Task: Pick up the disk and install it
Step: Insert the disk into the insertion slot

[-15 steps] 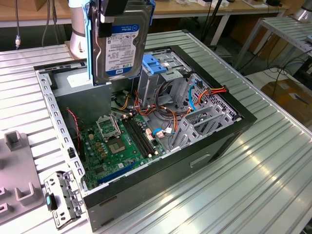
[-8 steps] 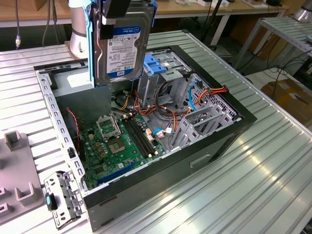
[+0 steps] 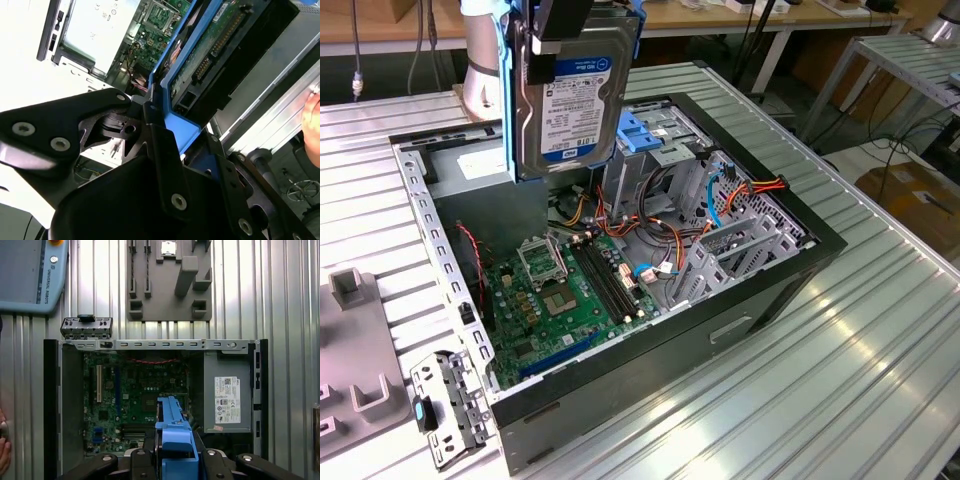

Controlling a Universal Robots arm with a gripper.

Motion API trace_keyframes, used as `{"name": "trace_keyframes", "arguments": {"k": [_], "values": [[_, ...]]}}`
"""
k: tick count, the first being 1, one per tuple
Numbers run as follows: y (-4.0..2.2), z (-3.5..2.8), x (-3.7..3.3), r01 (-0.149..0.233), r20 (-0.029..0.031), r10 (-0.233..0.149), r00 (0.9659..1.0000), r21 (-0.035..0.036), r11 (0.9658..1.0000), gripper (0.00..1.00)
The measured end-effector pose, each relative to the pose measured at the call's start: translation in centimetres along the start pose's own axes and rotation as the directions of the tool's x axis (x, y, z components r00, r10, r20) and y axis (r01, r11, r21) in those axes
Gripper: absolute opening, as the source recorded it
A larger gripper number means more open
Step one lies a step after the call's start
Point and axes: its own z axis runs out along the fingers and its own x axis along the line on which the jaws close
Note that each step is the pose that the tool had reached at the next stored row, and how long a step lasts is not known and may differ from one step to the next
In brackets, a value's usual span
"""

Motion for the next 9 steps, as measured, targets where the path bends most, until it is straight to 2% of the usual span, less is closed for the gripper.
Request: {"name": "trace_keyframes", "arguments": {"k": [9], "values": [[0.0,0.0,0.02,0.0,0.0,0.0,1.0,0.0,1.0,0.37]]}}
